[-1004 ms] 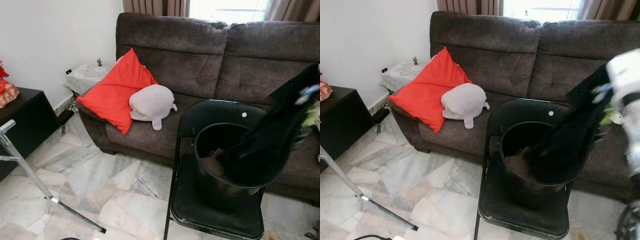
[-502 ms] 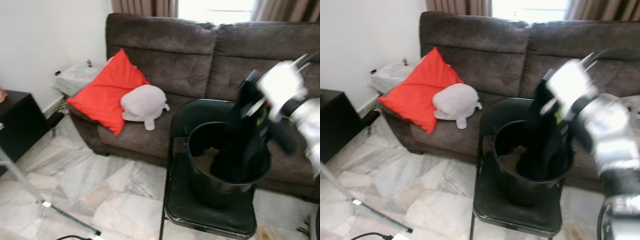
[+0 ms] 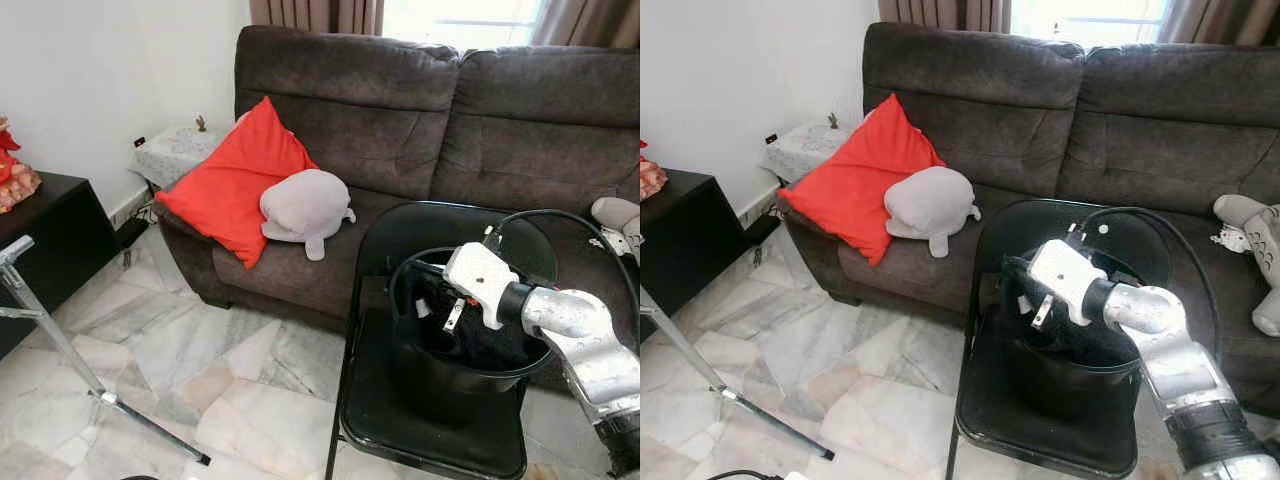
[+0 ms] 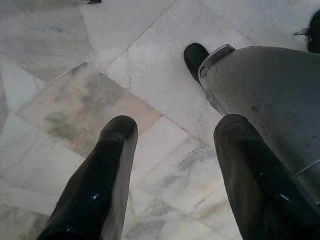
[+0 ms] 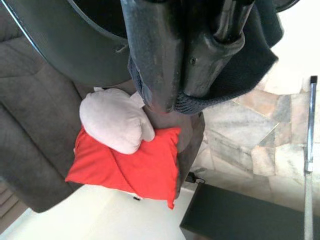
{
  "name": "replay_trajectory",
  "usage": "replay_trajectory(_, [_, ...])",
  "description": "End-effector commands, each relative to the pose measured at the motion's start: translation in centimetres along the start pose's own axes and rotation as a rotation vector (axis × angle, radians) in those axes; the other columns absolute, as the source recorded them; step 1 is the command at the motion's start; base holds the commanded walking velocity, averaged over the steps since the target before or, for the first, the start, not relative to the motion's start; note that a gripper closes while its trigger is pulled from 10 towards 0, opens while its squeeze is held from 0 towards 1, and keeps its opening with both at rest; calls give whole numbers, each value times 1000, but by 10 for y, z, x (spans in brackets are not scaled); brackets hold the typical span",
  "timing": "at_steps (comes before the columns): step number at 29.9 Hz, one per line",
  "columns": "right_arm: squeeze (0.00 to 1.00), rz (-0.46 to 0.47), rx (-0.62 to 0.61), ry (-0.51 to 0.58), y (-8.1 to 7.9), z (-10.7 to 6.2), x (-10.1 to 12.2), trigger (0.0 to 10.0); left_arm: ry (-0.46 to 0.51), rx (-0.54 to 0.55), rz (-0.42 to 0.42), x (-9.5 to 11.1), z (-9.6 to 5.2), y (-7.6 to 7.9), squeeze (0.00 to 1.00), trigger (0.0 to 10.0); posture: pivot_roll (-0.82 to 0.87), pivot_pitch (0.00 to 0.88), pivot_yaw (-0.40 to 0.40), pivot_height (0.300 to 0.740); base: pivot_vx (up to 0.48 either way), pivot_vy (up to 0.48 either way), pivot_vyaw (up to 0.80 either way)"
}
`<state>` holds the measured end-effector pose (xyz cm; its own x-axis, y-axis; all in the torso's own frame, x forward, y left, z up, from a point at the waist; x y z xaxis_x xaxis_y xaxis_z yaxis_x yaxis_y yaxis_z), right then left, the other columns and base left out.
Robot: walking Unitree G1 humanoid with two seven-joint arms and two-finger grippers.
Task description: Hang hanger
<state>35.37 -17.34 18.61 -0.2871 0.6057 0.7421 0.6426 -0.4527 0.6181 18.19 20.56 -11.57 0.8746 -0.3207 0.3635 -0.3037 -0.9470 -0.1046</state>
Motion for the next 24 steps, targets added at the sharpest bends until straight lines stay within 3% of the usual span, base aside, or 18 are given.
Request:
replay_trajectory(1, [0,-76,-104,0,18,-5,4,0,-12,5,7,-4,-1,-3,0,10000,-68,0,63,740,0,0,0])
replay_trajectory(5, [0,-79,-294,44,47,-10,16,0,-13,7,8,-4,-1,-3,0,10000,-65,0,63,740,0,0,0])
replay_trajectory(7, [0,-61,-613,29,91,-35,23,0,-13,9,7,-5,-1,-3,0,10000,-64,0,61,740,0,0,0])
replay_trajectory(10, [0,-41,-756,16,107,-52,23,0,-13,9,6,-5,-1,-3,0,10000,-65,0,62,740,0,0,0])
replay_trajectory(12, [0,-41,-756,16,107,-52,23,0,-13,9,6,-5,-1,-3,0,10000,-65,0,62,740,0,0,0])
replay_trajectory(13, [0,5,-903,-19,121,-72,17,0,-13,8,6,-4,-1,-3,0,10000,-72,0,66,740,0,0,0])
replay_trajectory(14, [0,5,-903,-19,121,-72,17,0,-13,8,6,-4,-1,-3,0,10000,-72,0,66,740,0,0,0])
replay_trajectory(16, [0,28,-1170,-103,141,-123,6,0,-11,6,8,-3,-1,-3,0,10000,-87,0,69,740,0,0,0])
replay_trajectory(18, [0,28,-1170,-103,141,-123,6,0,-11,6,8,-3,-1,-3,0,10000,-87,0,69,740,0,0,0])
replay_trajectory(20, [0,-4,-1298,-151,150,-154,4,0,-9,5,12,-2,-1,-3,0,10000,-103,0,71,740,0,0,0])
replay_trajectory(22, [0,-4,-1298,-151,150,-154,4,0,-9,5,12,-2,-1,-3,0,10000,-103,0,71,740,0,0,0])
replay_trajectory(23, [0,-28,-1317,-175,157,-165,3,0,-8,4,14,-1,-1,-3,0,10000,-109,0,71,740,0,0,0])
replay_trajectory(24, [0,-72,-1375,-216,174,-194,4,0,-5,3,15,0,-1,-3,0,10000,-111,0,70,740,0,0,0])
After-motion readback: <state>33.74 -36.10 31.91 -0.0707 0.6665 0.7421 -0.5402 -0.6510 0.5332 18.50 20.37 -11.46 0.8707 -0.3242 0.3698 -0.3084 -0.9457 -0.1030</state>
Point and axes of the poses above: a point about 5 cm out from each wrist's last joint towards the gripper, its own z axis pointing out of the wrist towards the gripper, its own x axis along the axis of the wrist's last joint, y = z × x, the point moved 3 cm from there along z, pointing out of the wrist towards the gripper, and after that the axes turned 4 degrees about -z, right-handed, at the moved point
